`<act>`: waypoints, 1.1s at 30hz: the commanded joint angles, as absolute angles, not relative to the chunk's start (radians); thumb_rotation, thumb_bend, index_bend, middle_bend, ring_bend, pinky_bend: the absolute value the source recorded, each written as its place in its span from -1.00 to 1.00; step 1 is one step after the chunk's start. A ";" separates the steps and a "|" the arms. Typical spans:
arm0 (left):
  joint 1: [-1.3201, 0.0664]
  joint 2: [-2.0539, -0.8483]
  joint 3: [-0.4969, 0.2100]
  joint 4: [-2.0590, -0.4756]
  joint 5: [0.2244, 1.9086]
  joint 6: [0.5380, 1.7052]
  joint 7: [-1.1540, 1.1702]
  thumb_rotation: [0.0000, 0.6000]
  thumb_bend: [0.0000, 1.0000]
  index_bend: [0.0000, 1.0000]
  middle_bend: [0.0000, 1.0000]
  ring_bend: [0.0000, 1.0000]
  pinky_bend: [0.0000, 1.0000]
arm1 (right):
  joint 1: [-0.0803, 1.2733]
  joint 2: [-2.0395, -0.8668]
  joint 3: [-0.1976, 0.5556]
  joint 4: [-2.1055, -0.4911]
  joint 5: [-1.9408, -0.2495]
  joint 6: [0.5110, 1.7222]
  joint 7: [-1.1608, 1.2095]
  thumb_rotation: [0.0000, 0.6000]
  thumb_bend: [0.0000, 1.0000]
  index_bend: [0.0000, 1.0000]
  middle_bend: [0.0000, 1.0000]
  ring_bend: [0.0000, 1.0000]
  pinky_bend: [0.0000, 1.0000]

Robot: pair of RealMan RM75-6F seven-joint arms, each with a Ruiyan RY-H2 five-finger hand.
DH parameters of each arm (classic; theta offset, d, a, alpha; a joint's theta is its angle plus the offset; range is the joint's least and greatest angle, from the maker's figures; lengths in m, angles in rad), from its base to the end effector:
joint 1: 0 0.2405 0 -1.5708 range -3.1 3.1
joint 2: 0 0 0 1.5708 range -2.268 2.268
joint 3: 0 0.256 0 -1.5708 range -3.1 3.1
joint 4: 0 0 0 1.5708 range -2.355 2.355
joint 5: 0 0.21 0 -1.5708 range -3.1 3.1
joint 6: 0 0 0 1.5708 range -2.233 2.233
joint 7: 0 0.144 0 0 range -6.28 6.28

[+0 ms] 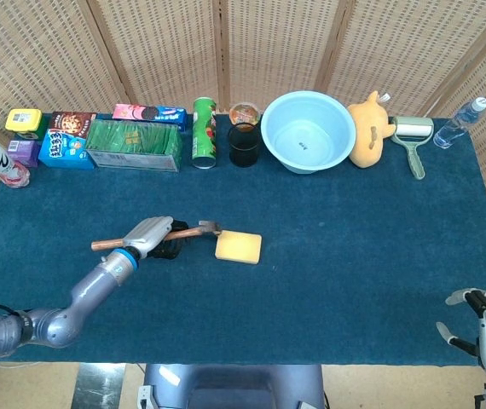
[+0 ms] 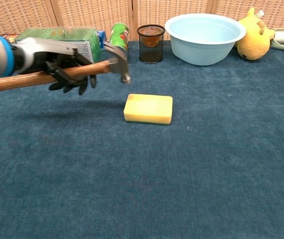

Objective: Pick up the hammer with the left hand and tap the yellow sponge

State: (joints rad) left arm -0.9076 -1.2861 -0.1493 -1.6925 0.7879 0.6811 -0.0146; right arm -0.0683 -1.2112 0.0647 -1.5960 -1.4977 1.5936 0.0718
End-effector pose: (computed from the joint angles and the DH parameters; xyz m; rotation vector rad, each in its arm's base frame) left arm -0.1315 0.3507 0.0178 -1.8221 -1.5737 -0.8759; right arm -0.3239 -0.1349 0.1479 1.1698 -1.0047 0.9714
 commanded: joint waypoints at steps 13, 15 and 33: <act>-0.742 -1.294 -0.076 -1.585 1.035 0.697 -0.168 1.00 0.31 -0.05 0.19 0.14 0.18 | -0.046 -1.213 0.062 -1.640 -1.512 1.574 0.012 1.00 -0.56 -0.09 -0.17 -0.34 -0.50; -0.735 -1.312 -0.072 -1.568 1.074 0.712 -0.167 1.00 0.22 -0.05 0.16 -0.03 -0.02 | -0.050 -1.211 0.062 -1.643 -1.512 1.580 0.010 1.00 -0.56 -0.09 -0.17 -0.34 -0.50; -0.677 -1.434 -0.060 -1.480 1.304 0.942 -0.045 1.00 -0.67 -0.96 -0.82 -1.00 -0.78 | -0.072 -1.195 0.052 -1.643 -1.533 1.622 0.024 1.00 -0.56 -0.09 -0.17 -0.34 -0.50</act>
State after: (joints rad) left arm -0.6892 -1.4348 -0.0626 -1.4784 1.2911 0.9180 -0.0657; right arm -0.0723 -1.1955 0.0517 -1.6436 -1.5328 1.6223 0.0235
